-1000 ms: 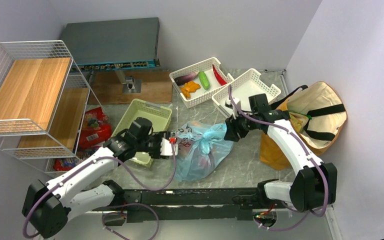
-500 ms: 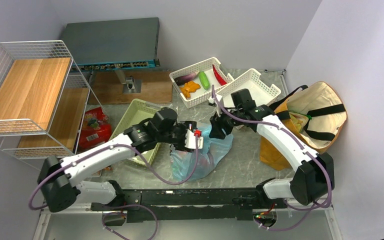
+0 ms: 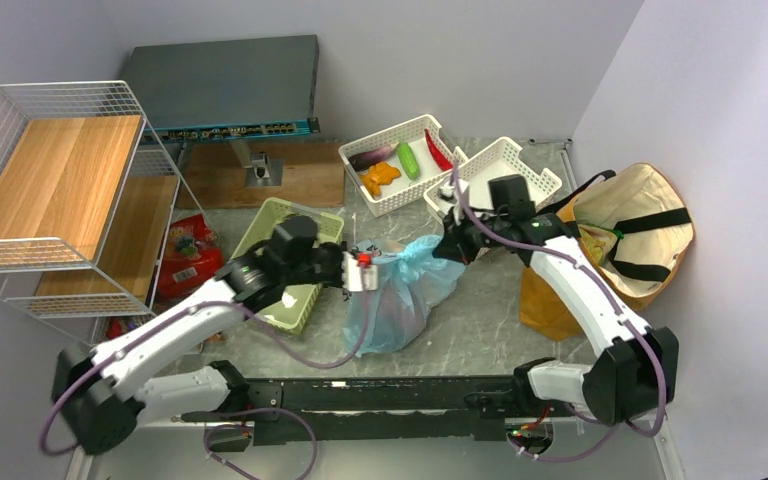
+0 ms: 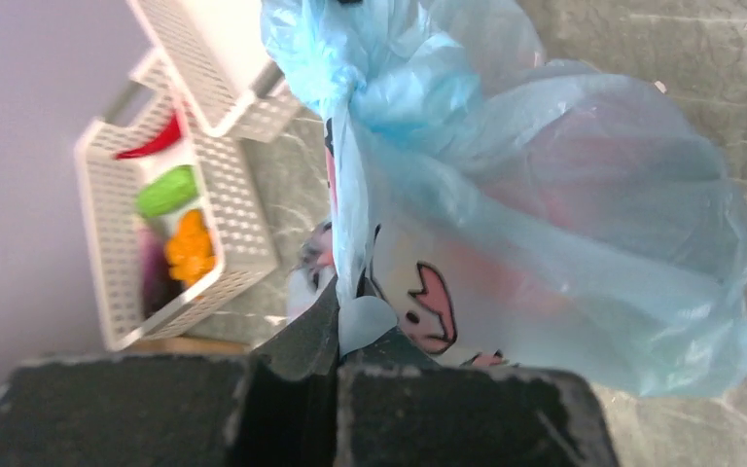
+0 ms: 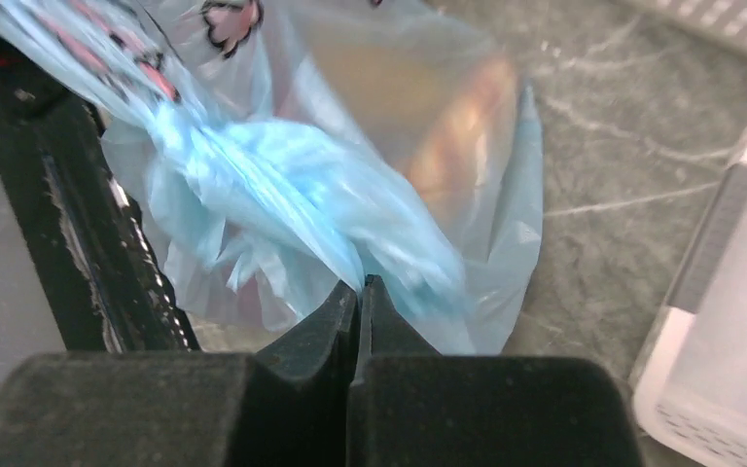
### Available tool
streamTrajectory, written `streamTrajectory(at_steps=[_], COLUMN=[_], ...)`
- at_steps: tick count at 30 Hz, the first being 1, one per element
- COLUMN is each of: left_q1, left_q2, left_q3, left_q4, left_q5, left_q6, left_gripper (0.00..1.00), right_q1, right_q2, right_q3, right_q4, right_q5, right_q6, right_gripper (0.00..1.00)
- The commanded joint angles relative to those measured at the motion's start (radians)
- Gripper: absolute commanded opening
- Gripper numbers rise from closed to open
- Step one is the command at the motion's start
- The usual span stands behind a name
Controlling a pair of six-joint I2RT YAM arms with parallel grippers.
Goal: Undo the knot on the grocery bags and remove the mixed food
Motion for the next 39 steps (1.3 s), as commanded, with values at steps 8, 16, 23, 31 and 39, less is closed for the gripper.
streamTrajectory(at_steps=[8,16,23,31,39], left_q1=[0.234,0.160,-0.070,-0.054,0.088], left_q2=[-0.331,-0.211,-0.072,0.123,-0.189], left_q3=[-0.284,-0.073,0.018,0.045,-0.045], left_q4=[-0.263,-0.172,0.016,-0.004,-0.139], left_q5=[0.167,0.132,-0.005,-0.152,0.189], left_q6=[0.199,-0.003,-0.112,-0.159,-0.017], left_gripper=[0.00,0.79,0.77,0.17,0.00], right_q1=[-0.281,-0.120,0.024,0.030,-0.215], right_q2=[-0.075,-0.052,0.018,0.094,0.031], right_q3=[-0.052,0.097,0.084,0.085,0.037], right_q4=[-0.115,-0.203,-0.045,-0.004,-0.034], right_q5=[0.075,-0.041,0.035,0.065,0.179], right_q6=[-0.124,-0.125,-0.077,-0.023,-0.004], right_gripper=[0.00,0.56,0.59,0.00,0.00])
